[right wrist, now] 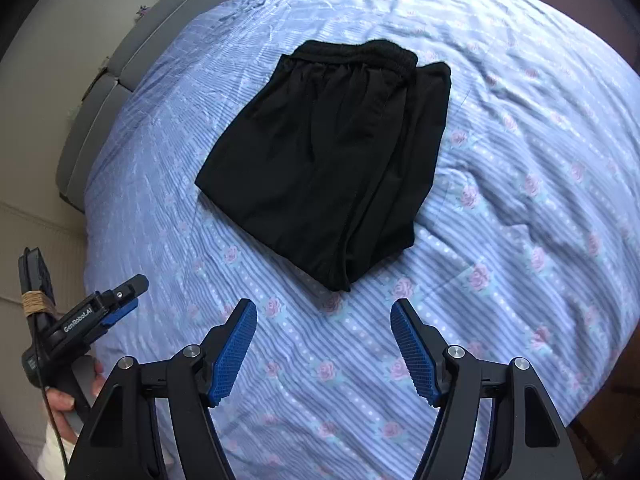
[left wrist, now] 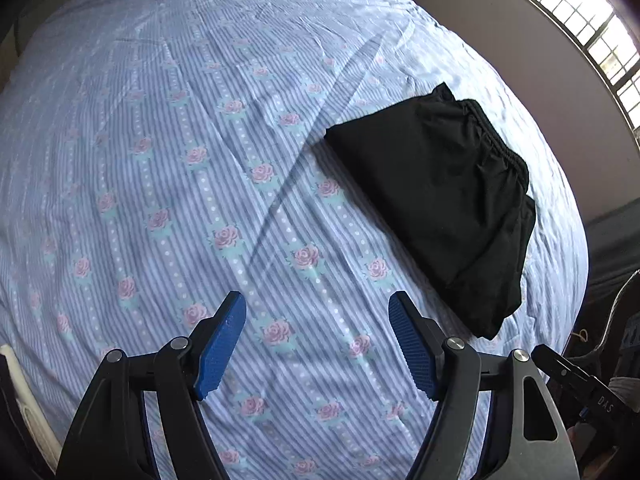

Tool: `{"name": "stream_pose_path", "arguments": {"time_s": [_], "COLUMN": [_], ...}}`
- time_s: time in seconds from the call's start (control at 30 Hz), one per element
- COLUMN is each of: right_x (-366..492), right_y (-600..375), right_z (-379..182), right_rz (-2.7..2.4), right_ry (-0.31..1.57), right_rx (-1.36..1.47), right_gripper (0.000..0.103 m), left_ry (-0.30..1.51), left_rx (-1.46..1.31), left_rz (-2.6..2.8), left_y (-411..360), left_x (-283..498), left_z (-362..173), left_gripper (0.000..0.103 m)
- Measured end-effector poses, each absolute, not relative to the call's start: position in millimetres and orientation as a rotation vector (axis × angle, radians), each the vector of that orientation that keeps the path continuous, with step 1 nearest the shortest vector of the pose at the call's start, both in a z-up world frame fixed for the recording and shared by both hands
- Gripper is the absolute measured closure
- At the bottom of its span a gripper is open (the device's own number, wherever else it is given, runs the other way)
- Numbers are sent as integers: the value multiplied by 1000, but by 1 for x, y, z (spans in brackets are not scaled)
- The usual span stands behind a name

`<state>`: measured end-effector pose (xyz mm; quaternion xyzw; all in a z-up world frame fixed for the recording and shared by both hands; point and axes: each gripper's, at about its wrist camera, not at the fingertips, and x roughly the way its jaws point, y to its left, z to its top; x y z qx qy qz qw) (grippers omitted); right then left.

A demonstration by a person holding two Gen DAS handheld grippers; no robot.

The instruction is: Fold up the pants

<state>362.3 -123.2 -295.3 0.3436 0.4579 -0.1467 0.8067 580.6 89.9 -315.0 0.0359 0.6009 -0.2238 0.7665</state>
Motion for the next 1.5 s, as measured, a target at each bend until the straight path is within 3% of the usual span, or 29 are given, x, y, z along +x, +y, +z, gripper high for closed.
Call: {"name": "stream_pose_path", "arguments": {"time_s": [0.47,0.9,1.2,1.27,1.5], "right_x": [387,414,420,422,439], "right_y": [-138,-147,-153,-153,-160], "right_z": [-385,-394,-395,-393,-388], "right_rz": [-402,-393,-442,-447,-451], "right_ry": [941,887,917,914,927], "right_rx": [1105,1155,1106,1089,1016], "right_gripper": [31,30,38,40,63], "left_ry": [1337,1417,1409,1412,1460], "left_rx": [147,-238,-309,-316,-328], "left_rz": [-600,-728,-751,-769,-741], "left_y": [48,27,2,-3,-9], "left_x": [616,680,699,698,706], "left_z": [-365,-394,-404,-403,-408], "left_gripper": [30,28,28,33,67]}}
